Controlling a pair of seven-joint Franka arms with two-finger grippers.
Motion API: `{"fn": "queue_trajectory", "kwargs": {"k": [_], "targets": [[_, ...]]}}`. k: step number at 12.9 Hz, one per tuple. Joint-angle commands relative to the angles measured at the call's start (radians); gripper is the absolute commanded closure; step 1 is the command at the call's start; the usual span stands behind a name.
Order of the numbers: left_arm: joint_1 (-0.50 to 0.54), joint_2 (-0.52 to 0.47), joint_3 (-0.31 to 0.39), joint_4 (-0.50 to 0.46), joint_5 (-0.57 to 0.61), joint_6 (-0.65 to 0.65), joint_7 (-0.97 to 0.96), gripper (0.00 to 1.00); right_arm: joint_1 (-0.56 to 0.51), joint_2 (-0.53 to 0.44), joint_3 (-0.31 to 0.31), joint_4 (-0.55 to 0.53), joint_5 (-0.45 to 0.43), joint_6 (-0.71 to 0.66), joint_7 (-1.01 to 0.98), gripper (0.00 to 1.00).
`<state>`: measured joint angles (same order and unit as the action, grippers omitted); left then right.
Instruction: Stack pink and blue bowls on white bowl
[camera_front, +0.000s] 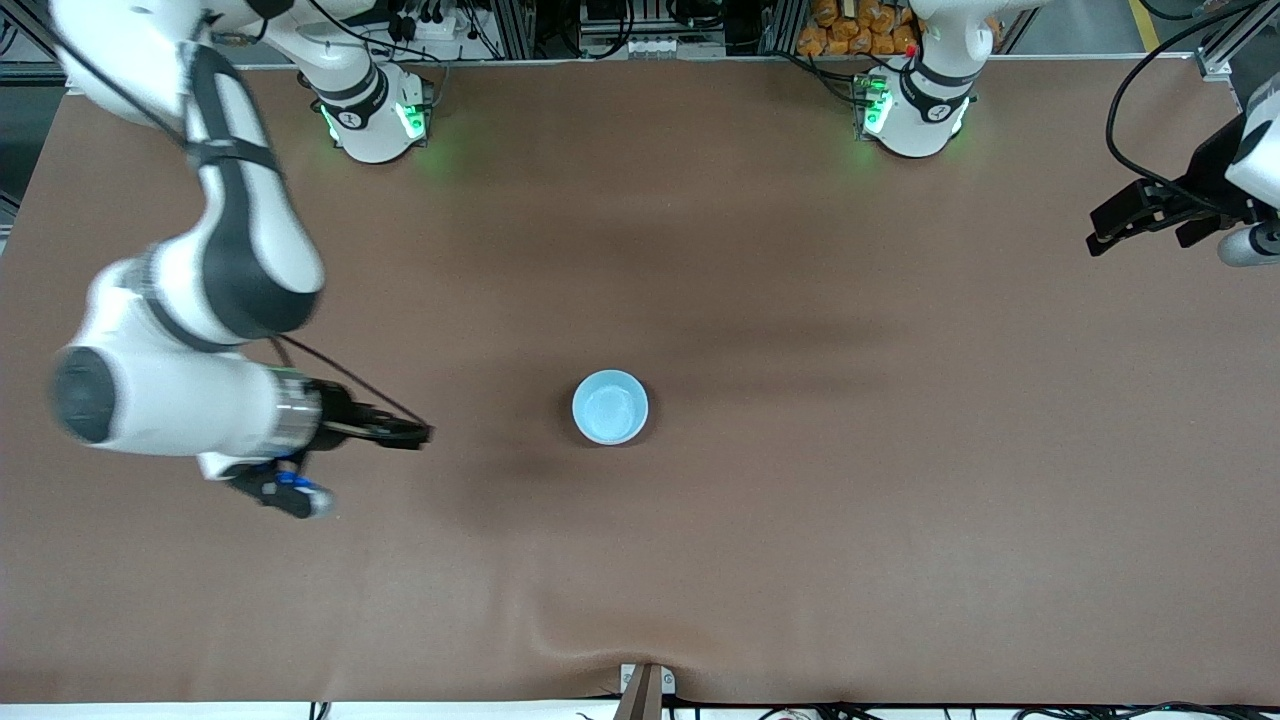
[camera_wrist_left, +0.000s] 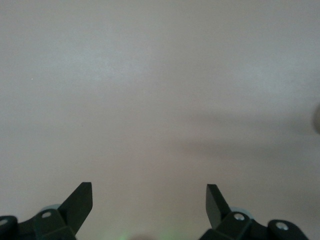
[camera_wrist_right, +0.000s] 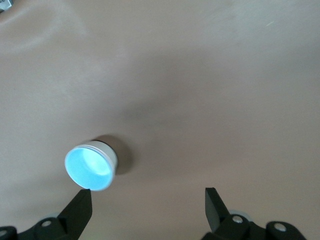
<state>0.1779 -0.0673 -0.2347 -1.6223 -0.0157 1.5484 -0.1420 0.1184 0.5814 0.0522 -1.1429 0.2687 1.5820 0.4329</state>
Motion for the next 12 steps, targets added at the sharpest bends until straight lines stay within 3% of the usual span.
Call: {"fn": "queue_trajectory", "kwargs": {"k": [1, 3, 4, 5, 7, 10, 12], "targets": [[0.006, -0.006, -0.009, 0.004, -0.015, -0.011, 0.015, 0.0, -0.068, -0.09, 0.043, -0.002, -0.106, -0.14, -0.098, 0.0], [0.009, -0.006, -0.009, 0.007, -0.012, -0.011, 0.016, 0.0, -0.138, -0.185, 0.136, -0.008, -0.187, -0.187, -0.148, 0.0], [0.009, -0.008, -0.008, 0.01, -0.013, -0.011, 0.013, 0.0, -0.14, -0.237, 0.155, -0.014, -0.241, -0.232, -0.149, 0.0], [0.011, -0.006, -0.006, 0.01, -0.017, -0.011, 0.013, 0.0, -0.137, -0.286, 0.156, -0.015, -0.287, -0.25, -0.189, 0.0], [0.011, -0.003, -0.005, 0.009, -0.017, -0.011, 0.012, 0.0, -0.137, -0.377, 0.141, -0.081, -0.287, -0.244, -0.295, 0.0], [0.014, 0.0, -0.002, 0.007, -0.015, -0.013, 0.007, 0.0, -0.115, -0.626, 0.005, -0.434, -0.257, -0.116, -0.328, 0.0], [0.021, 0.0, 0.005, 0.009, -0.015, -0.013, 0.016, 0.0, -0.101, -0.777, -0.009, -0.659, -0.255, -0.001, -0.336, 0.0]]}}
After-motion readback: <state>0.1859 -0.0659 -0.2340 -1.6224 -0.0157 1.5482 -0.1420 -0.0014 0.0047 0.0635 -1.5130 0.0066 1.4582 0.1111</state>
